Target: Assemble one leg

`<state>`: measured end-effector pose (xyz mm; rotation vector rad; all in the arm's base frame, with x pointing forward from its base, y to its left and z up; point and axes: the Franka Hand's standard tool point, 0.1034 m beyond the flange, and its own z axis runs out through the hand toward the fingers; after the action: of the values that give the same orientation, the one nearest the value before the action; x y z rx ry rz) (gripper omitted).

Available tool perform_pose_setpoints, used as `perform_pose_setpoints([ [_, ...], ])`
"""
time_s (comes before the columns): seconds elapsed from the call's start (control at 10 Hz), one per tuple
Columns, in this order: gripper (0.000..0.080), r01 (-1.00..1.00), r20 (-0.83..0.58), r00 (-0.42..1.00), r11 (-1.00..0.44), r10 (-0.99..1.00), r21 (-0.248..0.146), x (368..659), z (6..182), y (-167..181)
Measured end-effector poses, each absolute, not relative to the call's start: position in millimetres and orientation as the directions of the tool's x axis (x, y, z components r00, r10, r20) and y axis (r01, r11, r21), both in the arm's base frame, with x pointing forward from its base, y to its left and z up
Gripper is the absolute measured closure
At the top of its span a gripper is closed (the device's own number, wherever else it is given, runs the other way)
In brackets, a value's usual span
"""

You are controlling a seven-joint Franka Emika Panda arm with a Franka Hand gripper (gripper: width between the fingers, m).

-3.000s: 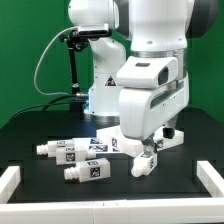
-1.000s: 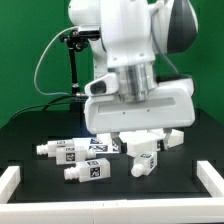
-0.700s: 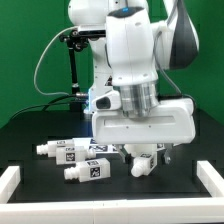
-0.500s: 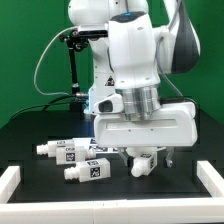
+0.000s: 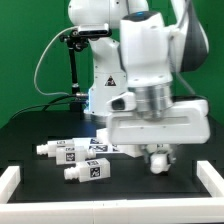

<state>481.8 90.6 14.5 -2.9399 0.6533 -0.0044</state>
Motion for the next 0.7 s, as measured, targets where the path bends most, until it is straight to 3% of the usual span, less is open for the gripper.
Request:
perform_pose_setpoints([
  [0.3,0.0515,-0.444,-0.049,0.896,-0.887,-0.442,-0.123,456,21.1,177],
  [0.5,0.0515,-0.405,-0.051,0.914,-0.907,-0.401,-0.118,449,15.6,191],
  [0.7,0.0515,-0.377,-0.042,0.926,-0.919,-0.375,-0.114,451,9.4,181],
])
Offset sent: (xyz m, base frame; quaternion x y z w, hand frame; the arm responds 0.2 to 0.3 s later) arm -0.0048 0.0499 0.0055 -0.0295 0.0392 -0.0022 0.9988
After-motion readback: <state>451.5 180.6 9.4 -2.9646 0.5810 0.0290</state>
